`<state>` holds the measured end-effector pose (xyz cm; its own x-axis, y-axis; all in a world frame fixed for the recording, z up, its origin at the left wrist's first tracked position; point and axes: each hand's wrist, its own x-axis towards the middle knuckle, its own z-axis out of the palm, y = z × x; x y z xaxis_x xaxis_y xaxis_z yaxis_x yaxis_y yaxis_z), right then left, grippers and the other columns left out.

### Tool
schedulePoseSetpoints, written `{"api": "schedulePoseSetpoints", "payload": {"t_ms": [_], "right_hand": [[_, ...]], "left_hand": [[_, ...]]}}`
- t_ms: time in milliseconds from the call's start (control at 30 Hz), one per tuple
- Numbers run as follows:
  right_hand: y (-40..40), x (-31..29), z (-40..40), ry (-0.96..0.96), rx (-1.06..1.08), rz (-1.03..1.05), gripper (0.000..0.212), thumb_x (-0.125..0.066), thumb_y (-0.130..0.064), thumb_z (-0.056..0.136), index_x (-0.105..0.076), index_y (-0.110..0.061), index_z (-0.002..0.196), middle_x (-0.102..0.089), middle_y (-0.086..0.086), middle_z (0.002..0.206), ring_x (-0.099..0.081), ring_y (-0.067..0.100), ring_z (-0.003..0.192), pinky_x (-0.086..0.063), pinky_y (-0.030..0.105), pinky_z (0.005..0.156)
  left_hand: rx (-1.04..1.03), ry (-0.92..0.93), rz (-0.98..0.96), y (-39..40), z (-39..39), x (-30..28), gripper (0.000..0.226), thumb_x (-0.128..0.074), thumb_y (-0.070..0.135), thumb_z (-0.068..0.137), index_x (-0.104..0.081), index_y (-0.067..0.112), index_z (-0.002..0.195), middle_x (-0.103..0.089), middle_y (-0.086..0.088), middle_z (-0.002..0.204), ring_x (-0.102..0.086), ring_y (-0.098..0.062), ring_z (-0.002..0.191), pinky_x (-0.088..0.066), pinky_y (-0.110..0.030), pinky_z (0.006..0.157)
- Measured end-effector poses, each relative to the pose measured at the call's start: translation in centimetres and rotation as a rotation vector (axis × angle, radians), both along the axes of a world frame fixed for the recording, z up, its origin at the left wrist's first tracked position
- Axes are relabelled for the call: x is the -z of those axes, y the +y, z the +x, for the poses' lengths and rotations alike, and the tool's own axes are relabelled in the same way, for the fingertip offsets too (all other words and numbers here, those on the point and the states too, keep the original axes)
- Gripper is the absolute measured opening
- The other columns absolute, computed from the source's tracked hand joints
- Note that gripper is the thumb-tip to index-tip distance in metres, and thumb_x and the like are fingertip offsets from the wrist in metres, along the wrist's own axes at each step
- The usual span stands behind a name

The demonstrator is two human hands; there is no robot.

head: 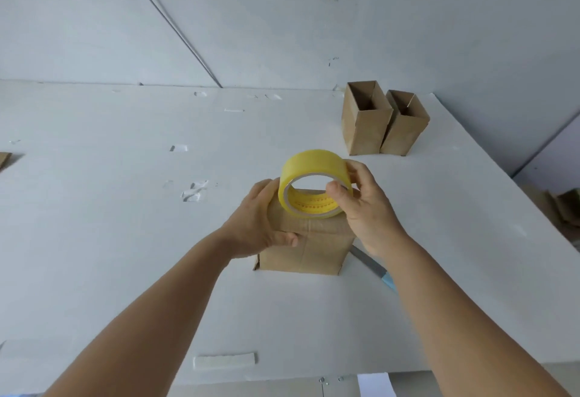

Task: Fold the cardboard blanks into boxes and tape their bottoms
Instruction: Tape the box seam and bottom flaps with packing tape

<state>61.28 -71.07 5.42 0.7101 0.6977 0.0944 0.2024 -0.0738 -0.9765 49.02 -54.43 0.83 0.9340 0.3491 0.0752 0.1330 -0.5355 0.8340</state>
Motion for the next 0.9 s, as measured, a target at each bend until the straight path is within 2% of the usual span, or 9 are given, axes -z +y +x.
{"api": "schedulePoseSetpoints", "payload": {"t_ms": [100,300,367,467,500,567,633,733,900], "right_hand": [[-0.8,-0.3,1.1,0.045,-0.079,0.018,0.036,-0.070,-0.032,0.082,-0.054,-0.033,0.115,-0.054,-0.004,0.104,-0.058,0.015,0.091,-0.051,0.035,0.082],[-2.6,-1.5,3.9,0.094,-0.075,0.065,0.052,-0.078,-0.035,0.065,-0.061,-0.025,0.113,-0.061,-0.012,0.080,-0.058,0.004,0.075,-0.047,0.023,0.073],[-3.3,-1.8,4.8,0.056,-0.073,0.026,0.062,-0.080,-0.054,0.058,-0.063,-0.027,0.111,-0.061,-0.019,0.077,-0.057,-0.001,0.072,-0.046,0.020,0.070],[-3.5,-2.5,5.0,-0.006,-0.087,-0.006,0.083,-0.064,-0.084,0.050,-0.063,-0.027,0.111,-0.060,-0.025,0.070,-0.054,-0.008,0.067,-0.044,0.012,0.064],[-3.5,-2.7,5.1,-0.022,-0.088,-0.023,0.077,-0.063,-0.082,0.055,-0.064,-0.027,0.109,-0.060,-0.025,0.068,-0.054,-0.008,0.066,-0.043,0.012,0.064],[-4.0,-3.5,5.7,-0.056,-0.088,-0.062,0.040,-0.066,-0.060,0.074,-0.066,-0.030,0.101,-0.063,-0.023,0.068,-0.055,-0.006,0.068,-0.043,0.015,0.070],[-5.1,-3.7,6.9,-0.128,-0.052,-0.152,0.013,-0.071,-0.035,0.081,-0.067,-0.037,0.094,-0.067,-0.018,0.088,-0.060,0.000,0.087,-0.045,0.021,0.080],[-6.3,-3.2,8.0,-0.212,-0.032,-0.275,0.020,-0.075,-0.031,0.078,-0.066,-0.038,0.095,-0.059,-0.008,0.113,-0.056,0.012,0.105,-0.045,0.026,0.086],[-6.4,-2.2,8.5,-0.258,-0.029,-0.328,0.035,-0.073,-0.043,0.068,-0.067,-0.032,0.101,-0.056,-0.008,0.108,-0.053,0.011,0.102,-0.041,0.020,0.079]], "left_hand": [[0.002,0.068,0.062,0.0,0.1,-0.5,0.100,-0.085,0.041,0.055,-0.033,0.036,0.141,-0.027,0.014,0.134,-0.035,-0.007,0.123,-0.036,-0.030,0.105],[-0.032,0.174,0.149,0.3,0.1,-0.6,0.110,-0.087,0.041,0.062,-0.022,0.028,0.149,-0.021,0.017,0.136,-0.033,-0.012,0.126,-0.037,-0.033,0.106],[-0.041,0.186,0.174,0.2,0.3,-0.6,0.110,-0.086,0.041,0.062,-0.021,0.028,0.149,-0.021,0.014,0.139,-0.033,-0.012,0.126,-0.038,-0.034,0.106],[-0.046,0.200,0.192,0.1,0.4,-0.7,0.109,-0.086,0.040,0.062,-0.022,0.030,0.149,-0.021,0.013,0.139,-0.034,-0.014,0.125,-0.042,-0.036,0.103],[-0.046,0.206,0.201,0.1,0.3,-0.7,0.108,-0.086,0.040,0.062,-0.022,0.031,0.148,-0.021,0.014,0.139,-0.034,-0.015,0.125,-0.043,-0.037,0.102],[-0.051,0.211,0.217,0.2,0.2,-0.7,0.107,-0.086,0.041,0.061,-0.023,0.033,0.147,-0.021,0.015,0.138,-0.035,-0.016,0.124,-0.044,-0.039,0.101],[-0.058,0.217,0.222,0.2,0.2,-0.6,0.105,-0.086,0.041,0.062,-0.024,0.034,0.146,-0.021,0.016,0.137,-0.035,-0.017,0.124,-0.045,-0.040,0.100],[-0.059,0.222,0.230,0.1,0.3,-0.7,0.103,-0.085,0.041,0.062,-0.024,0.034,0.145,-0.022,0.016,0.136,-0.035,-0.017,0.123,-0.047,-0.040,0.098],[-0.069,0.244,0.228,0.0,0.4,-0.8,0.104,-0.085,0.042,0.061,-0.024,0.036,0.144,-0.022,0.018,0.134,-0.035,-0.018,0.122,-0.048,-0.041,0.096]]}}
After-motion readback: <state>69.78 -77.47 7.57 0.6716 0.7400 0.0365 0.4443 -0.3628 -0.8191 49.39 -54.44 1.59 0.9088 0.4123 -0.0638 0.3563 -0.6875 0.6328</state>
